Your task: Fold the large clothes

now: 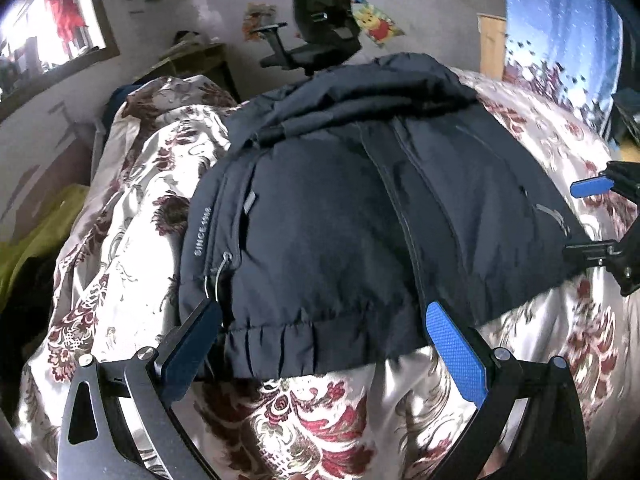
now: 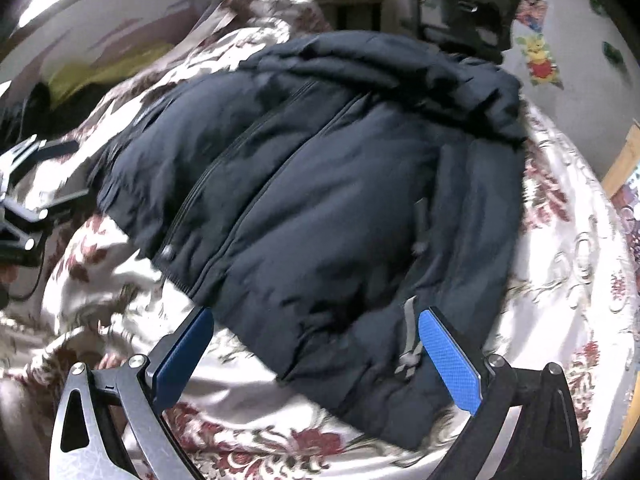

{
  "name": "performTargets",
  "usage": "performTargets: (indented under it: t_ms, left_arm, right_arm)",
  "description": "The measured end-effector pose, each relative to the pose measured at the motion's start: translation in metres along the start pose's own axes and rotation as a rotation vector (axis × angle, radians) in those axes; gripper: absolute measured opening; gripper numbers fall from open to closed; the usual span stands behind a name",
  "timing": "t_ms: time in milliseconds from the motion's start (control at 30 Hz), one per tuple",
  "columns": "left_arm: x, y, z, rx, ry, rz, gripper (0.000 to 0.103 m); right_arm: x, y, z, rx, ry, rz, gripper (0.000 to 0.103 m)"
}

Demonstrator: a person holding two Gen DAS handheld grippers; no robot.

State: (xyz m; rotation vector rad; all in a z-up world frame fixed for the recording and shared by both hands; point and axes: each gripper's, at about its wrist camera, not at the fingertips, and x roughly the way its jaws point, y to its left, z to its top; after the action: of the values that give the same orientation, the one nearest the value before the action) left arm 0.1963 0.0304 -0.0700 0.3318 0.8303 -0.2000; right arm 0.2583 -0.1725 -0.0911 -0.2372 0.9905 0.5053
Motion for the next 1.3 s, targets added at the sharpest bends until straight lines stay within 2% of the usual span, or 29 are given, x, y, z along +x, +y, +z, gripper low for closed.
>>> performTargets:
  t_ms: [233,333,433,733,800,967,1133,1300]
  left_arm:
    - [0.013,-0.001,-0.015,0.062,0.036,0.002,0.101]
    - [0.021,0.004,-0.019,0.059,0.054,0.011,0.101]
    - [0.026,0.01,-0.022,0.039,0.073,0.012,0.101]
    - [0.034,0.016,-0.029,0.016,0.108,0.002,0.101]
    - [0.034,0.014,-0.029,0.024,0.104,0.005,0.101]
    - [0.034,0.008,-0.031,0.053,0.096,0.012,0.101]
    - [0.042,-0.005,-0.032,0.111,0.107,0.035,0.101]
    - [0.047,-0.01,-0.035,0.148,0.11,0.049,0.101]
  right_arm:
    - [0.027,0.023,-0.013,-0.044,0.071,-0.013,0.103]
    - [0.042,0.025,-0.019,-0.06,0.112,-0.058,0.103]
    - [0.058,0.027,-0.028,-0.086,0.151,-0.141,0.103]
    - [0.075,0.033,-0.028,-0.058,0.079,-0.307,0.103]
    - [0.068,0.03,-0.024,-0.053,0.049,-0.312,0.102]
    - [0.038,0.015,0.004,-0.009,-0.063,-0.28,0.102]
    - [0.024,-0.022,0.047,0.089,-0.042,-0.156,0.102]
    - [0.03,-0.05,0.082,0.173,0.068,0.046,0.102]
